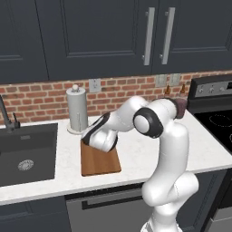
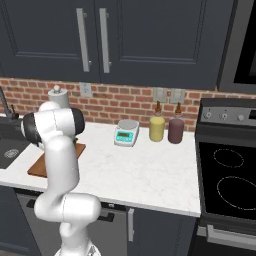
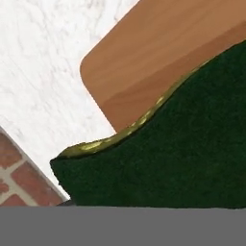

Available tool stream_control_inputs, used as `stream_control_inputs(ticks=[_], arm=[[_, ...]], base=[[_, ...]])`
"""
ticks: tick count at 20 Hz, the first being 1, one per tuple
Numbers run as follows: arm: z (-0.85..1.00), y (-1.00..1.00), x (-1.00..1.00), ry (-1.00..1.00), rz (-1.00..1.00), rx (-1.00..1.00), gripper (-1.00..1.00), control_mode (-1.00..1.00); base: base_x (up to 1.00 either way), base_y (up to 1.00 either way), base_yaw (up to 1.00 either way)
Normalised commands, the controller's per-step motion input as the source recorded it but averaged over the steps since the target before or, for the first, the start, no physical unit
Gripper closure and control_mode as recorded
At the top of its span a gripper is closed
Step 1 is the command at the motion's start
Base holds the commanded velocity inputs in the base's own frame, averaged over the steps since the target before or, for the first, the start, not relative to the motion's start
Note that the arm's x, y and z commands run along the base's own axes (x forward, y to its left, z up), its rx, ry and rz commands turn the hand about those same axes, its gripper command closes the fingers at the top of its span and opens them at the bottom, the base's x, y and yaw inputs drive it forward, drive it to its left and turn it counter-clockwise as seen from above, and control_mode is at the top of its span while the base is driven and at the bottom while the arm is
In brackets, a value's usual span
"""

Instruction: Pick up the sponge from the counter and clean the cutting board by briefly scrubbing or pressing down on the cutting board. Once finished, release the sponge.

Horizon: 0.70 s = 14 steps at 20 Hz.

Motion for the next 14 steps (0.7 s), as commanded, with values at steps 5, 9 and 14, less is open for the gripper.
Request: stream_control_inputs(ticks=[5,9,14], arm=[[-0.50,0.52,-0.32,-0.01,-0.01,0.02,1.00,-1.00],[-0.38,0.51,-0.47,0.02,-0.02,0.05,1.00,-1.00],[-0.31,0.43,-0.59,0.10,-0.02,0.07,1.00,-1.00]], base=[[0.00,0.00,0.00],[0.00,0.00,0.00],[0.00,0.00,0.00]])
